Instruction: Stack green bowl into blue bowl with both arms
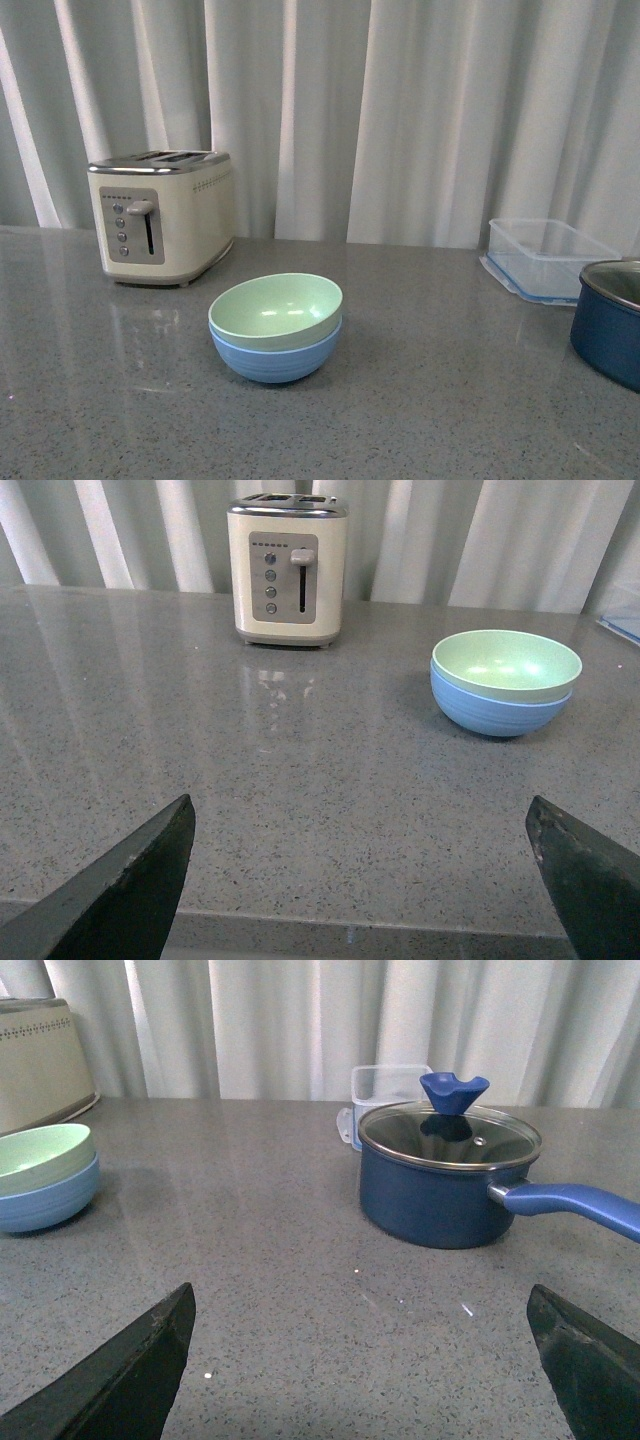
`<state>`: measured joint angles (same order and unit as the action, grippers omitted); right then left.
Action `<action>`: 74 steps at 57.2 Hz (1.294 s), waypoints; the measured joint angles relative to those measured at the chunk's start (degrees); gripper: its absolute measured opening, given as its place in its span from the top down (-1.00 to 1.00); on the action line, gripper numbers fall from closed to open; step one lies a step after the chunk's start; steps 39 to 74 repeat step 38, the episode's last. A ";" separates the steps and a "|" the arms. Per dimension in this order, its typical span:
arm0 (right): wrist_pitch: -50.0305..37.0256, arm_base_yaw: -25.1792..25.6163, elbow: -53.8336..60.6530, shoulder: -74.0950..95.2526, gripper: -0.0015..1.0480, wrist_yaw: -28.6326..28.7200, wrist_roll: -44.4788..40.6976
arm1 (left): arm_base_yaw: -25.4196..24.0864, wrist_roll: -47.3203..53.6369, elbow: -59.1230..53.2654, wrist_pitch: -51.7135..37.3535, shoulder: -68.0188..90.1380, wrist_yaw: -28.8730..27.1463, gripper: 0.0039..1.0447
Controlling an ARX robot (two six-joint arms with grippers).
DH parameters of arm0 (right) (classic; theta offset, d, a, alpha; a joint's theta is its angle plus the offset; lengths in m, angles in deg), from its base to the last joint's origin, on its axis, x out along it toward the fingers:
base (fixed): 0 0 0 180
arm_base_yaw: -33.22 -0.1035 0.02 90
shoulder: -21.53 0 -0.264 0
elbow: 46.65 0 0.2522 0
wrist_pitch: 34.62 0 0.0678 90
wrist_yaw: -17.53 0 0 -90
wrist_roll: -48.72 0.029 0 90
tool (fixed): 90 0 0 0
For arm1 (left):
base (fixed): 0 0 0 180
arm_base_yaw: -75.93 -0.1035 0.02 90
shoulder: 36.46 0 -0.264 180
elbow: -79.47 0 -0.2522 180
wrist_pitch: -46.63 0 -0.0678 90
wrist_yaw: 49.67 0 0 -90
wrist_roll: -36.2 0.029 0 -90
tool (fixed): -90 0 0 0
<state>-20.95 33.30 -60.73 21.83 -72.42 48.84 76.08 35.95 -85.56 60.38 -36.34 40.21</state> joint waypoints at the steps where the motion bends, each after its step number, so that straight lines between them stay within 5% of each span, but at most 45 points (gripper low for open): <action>1: 0.00 0.00 0.00 0.00 -0.80 0.00 0.00 | 0.00 0.00 0.00 0.00 0.00 0.00 -0.87; 74: 0.00 0.00 0.00 0.00 -0.81 0.00 -0.02 | 0.00 0.00 0.00 0.00 0.00 0.00 -0.87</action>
